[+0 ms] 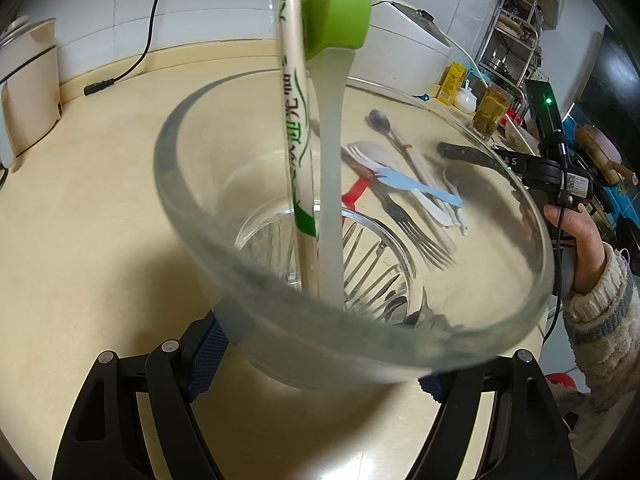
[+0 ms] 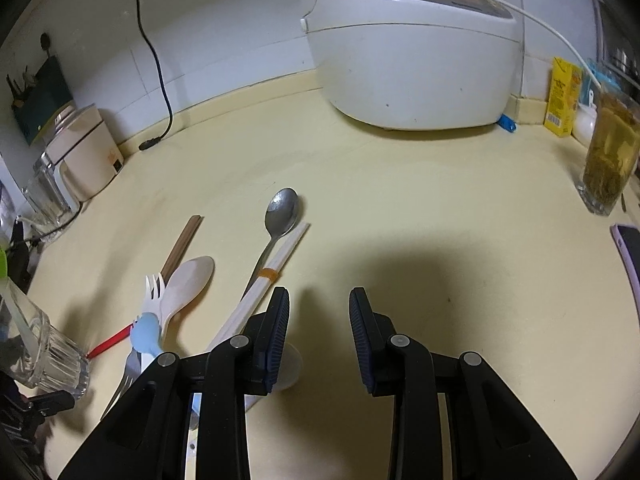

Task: Organize utensils
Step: 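Move the right tool back over the white plastic spoon in the pile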

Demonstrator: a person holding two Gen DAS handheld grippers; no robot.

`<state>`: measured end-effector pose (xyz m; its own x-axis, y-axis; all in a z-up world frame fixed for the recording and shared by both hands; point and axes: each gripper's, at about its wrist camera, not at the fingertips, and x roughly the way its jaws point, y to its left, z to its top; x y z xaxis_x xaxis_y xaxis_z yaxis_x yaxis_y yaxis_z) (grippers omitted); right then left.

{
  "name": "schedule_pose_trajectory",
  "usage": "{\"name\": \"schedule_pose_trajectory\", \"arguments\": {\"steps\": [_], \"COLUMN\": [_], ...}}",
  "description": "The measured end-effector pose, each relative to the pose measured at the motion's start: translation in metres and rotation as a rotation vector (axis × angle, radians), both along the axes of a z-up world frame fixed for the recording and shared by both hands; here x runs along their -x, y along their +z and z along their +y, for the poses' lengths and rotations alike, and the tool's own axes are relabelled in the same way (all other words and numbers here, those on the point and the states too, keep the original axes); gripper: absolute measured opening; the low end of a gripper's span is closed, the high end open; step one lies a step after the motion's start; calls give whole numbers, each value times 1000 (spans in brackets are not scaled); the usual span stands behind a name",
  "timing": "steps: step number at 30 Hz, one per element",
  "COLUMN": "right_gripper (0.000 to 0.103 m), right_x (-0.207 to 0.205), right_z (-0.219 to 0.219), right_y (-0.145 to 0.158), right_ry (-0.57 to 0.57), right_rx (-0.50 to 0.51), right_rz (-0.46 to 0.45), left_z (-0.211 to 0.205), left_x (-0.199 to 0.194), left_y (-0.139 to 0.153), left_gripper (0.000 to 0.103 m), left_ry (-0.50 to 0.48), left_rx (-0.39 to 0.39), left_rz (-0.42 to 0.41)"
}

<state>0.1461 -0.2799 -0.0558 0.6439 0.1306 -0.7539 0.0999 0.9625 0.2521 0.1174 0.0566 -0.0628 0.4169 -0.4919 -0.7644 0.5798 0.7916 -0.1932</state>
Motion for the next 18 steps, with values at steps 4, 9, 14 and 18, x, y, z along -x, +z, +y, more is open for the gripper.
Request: {"name": "schedule_pose_trajectory", "arguments": {"steps": [4,9,14,18], "right_gripper": [32,31,31,31], "right_x": [12,25,39,40], "right_z": [-26,-43,-25,-1], "right_y": [-3,-10,-10,-5], "right_ry": [-80,-116,-49,3], "right_rx": [-73,-135,-173,-170], "right_rz": [-2,4,1,5], "left_z": [-3,-3,-1,-2], "left_x": [0,-1,-2,0], "left_y": [0,0,0,-1], "left_gripper": [82,82,82,82], "left_ry": [-11,-16,-12,-13], "left_rx": [-10,-5,3,-5], "left_rz": [-4,-3,1,-3]}}
